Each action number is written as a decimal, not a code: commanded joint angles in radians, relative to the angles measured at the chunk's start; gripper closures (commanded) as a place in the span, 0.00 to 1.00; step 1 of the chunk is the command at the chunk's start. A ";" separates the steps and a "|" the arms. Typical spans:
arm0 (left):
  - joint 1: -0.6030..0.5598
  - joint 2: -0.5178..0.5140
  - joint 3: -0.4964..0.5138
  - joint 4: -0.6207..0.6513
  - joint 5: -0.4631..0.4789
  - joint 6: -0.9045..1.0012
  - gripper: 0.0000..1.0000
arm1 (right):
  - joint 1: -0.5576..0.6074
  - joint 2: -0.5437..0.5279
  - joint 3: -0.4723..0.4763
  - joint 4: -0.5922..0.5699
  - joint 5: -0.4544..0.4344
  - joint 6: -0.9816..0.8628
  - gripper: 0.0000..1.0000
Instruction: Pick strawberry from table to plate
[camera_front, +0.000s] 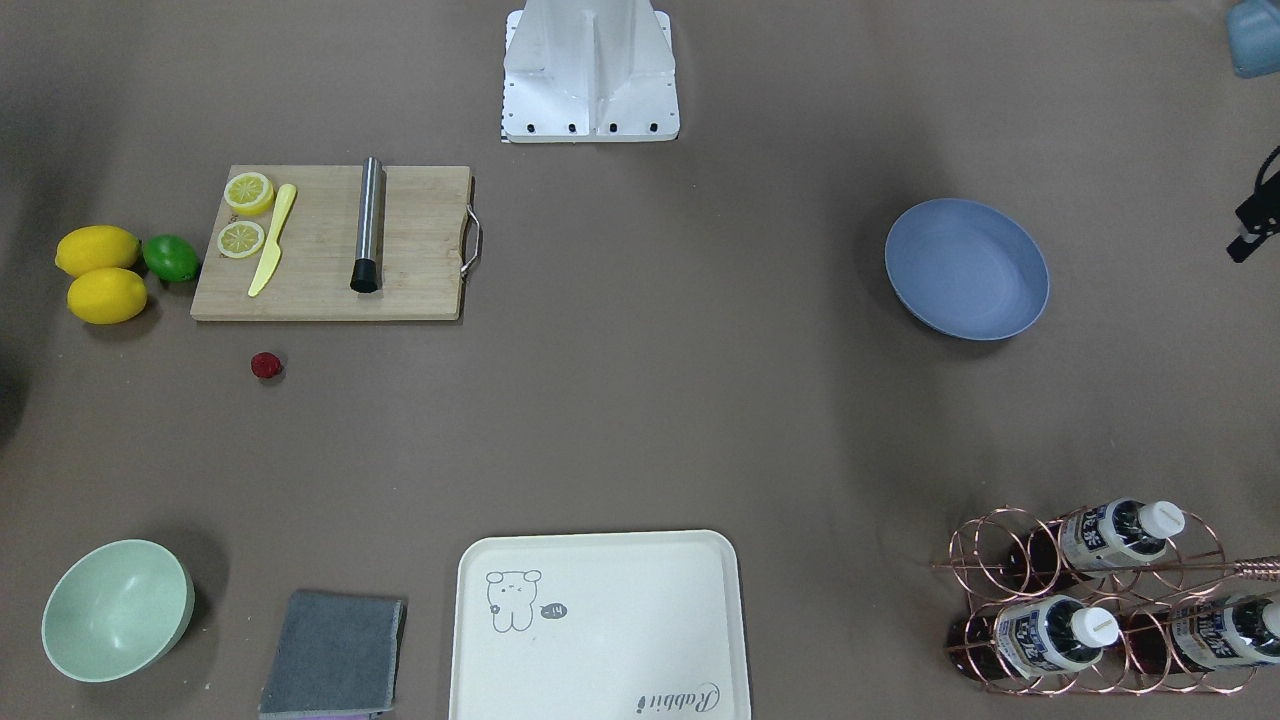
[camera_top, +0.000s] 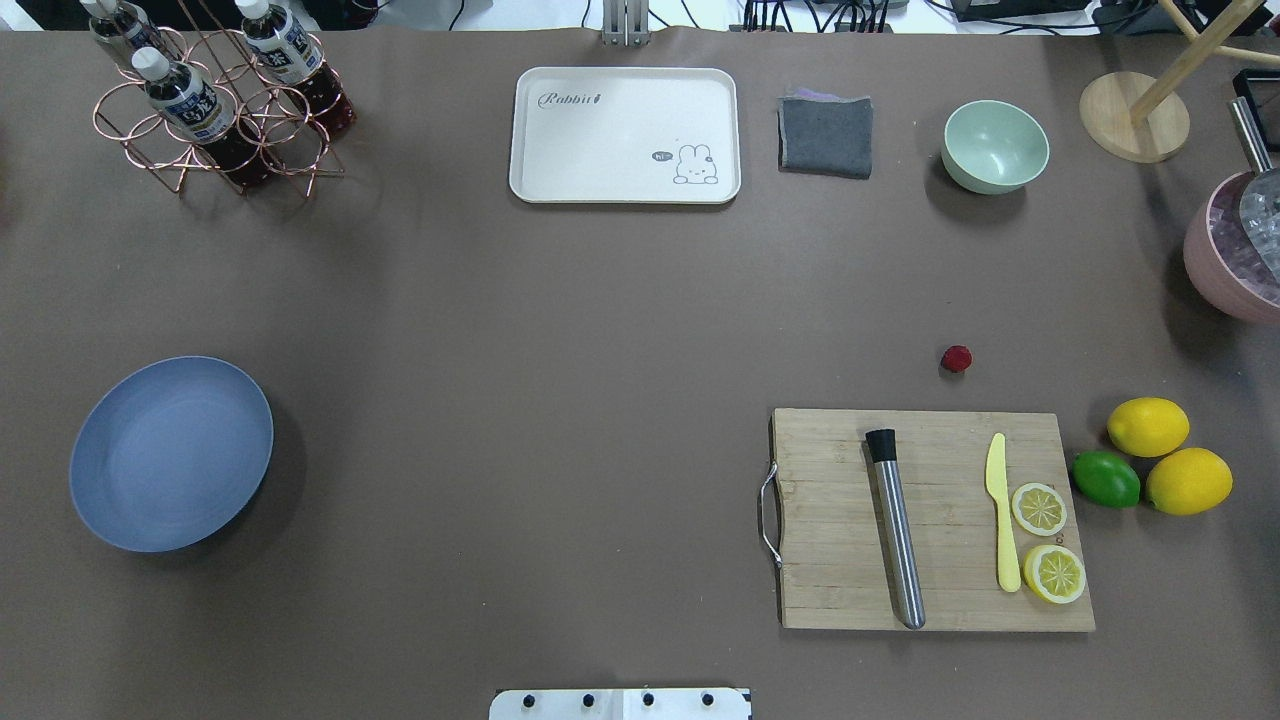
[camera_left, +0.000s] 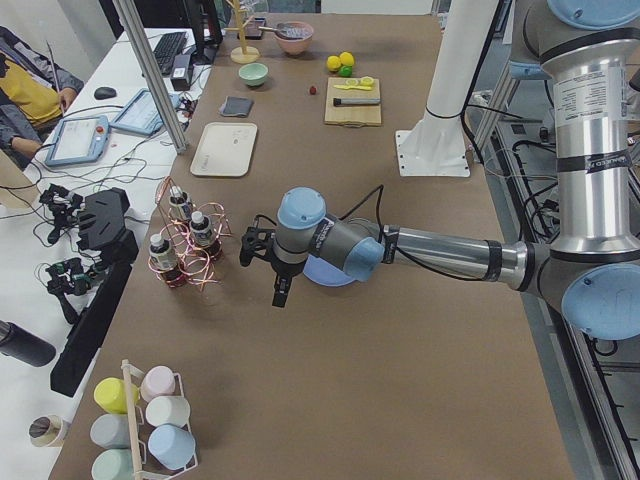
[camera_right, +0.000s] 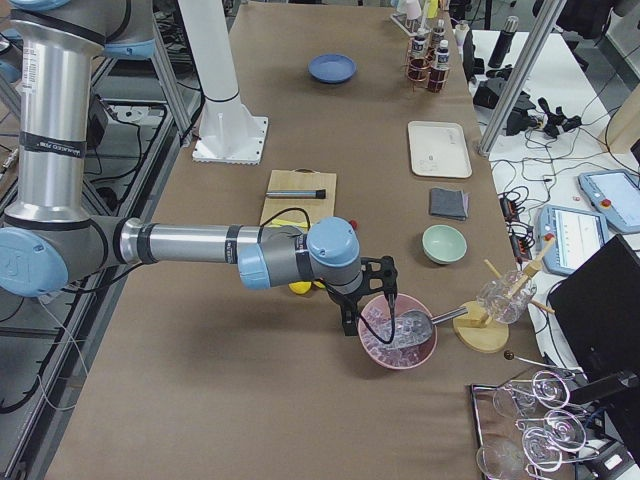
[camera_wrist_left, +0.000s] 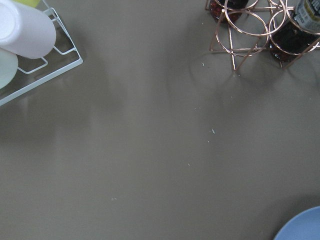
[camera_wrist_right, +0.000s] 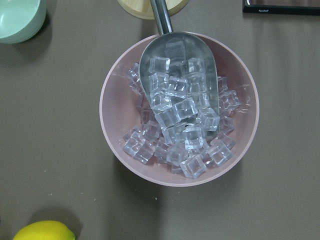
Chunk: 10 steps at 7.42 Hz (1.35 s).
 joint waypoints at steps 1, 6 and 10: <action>0.236 0.027 0.048 -0.186 0.108 -0.219 0.03 | -0.026 0.006 0.001 0.012 0.018 0.055 0.00; 0.424 -0.006 0.208 -0.416 0.113 -0.390 0.12 | -0.132 0.009 -0.001 0.138 0.012 0.213 0.00; 0.447 0.004 0.219 -0.429 0.112 -0.408 0.78 | -0.149 0.015 0.013 0.140 0.009 0.277 0.00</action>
